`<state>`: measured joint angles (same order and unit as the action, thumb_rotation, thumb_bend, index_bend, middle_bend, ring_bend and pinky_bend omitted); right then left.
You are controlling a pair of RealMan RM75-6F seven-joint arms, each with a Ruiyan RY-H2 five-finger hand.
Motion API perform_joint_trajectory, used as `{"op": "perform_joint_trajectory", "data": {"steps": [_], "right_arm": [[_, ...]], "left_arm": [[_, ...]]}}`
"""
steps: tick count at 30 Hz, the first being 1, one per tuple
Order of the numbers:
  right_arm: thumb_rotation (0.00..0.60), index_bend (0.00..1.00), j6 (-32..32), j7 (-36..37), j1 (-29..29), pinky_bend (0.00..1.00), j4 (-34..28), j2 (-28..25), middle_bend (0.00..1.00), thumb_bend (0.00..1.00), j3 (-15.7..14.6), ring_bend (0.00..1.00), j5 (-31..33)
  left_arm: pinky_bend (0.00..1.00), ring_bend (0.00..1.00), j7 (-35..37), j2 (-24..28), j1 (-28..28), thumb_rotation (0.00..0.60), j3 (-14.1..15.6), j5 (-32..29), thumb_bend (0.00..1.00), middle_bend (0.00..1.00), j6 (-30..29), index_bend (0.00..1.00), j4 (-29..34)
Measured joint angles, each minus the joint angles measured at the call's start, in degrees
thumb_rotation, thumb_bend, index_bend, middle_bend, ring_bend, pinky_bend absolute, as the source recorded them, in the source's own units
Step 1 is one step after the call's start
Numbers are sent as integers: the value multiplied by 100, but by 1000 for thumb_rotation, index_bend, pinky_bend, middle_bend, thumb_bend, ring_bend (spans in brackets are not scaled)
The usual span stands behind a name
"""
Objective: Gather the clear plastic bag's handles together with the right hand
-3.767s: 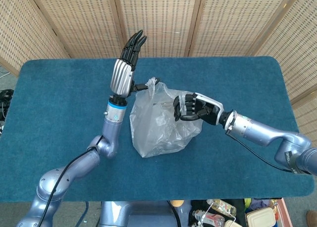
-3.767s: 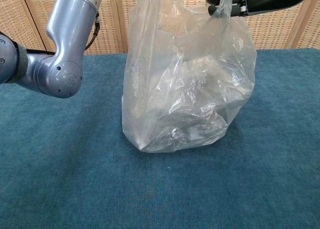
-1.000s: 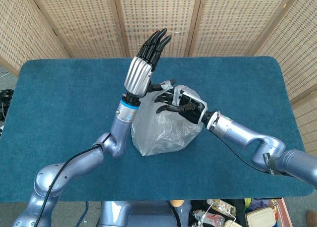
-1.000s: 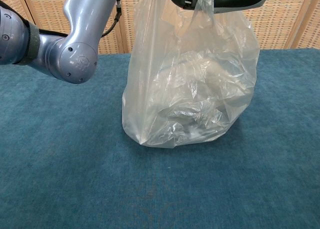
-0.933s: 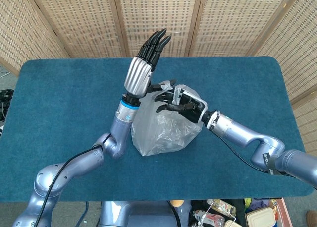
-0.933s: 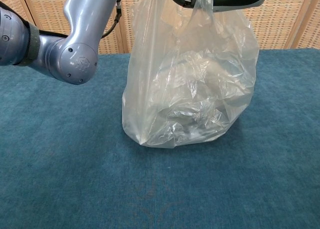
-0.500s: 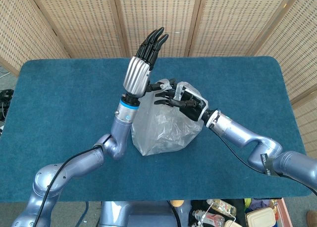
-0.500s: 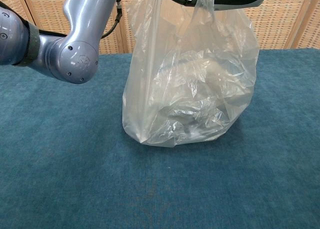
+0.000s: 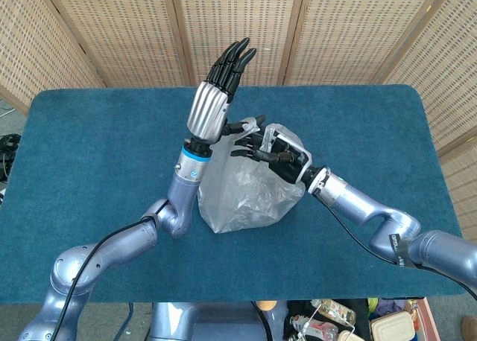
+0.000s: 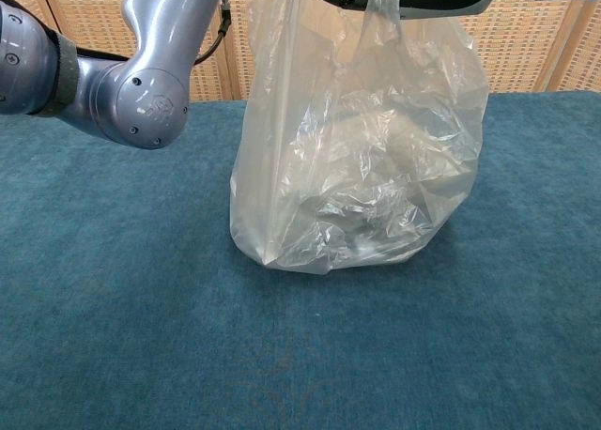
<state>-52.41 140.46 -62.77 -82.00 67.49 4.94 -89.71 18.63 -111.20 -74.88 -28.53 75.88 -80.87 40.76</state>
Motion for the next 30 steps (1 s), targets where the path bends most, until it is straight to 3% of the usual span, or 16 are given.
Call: {"op": "perform_joint_trajectory", "data": {"steps": [13, 22, 30], "right_arm": [[600, 242, 32, -255, 154, 247, -43, 244, 359, 96, 261, 232, 246], [600, 223, 242, -495, 166, 230, -112, 325, 333, 95, 352, 150, 287], [600, 149, 348, -634, 240, 229, -177, 352, 198, 94, 501, 71, 403]], "left_arm": [[136, 35, 28, -31, 24, 600, -49, -73, 79, 0, 39, 0, 79], [136, 34, -13, -15, -3, 600, -117, -134, 80, 0, 97, 0, 142], [137, 35, -28, 11, 16, 600, -124, -150, 80, 0, 114, 0, 193]]}}
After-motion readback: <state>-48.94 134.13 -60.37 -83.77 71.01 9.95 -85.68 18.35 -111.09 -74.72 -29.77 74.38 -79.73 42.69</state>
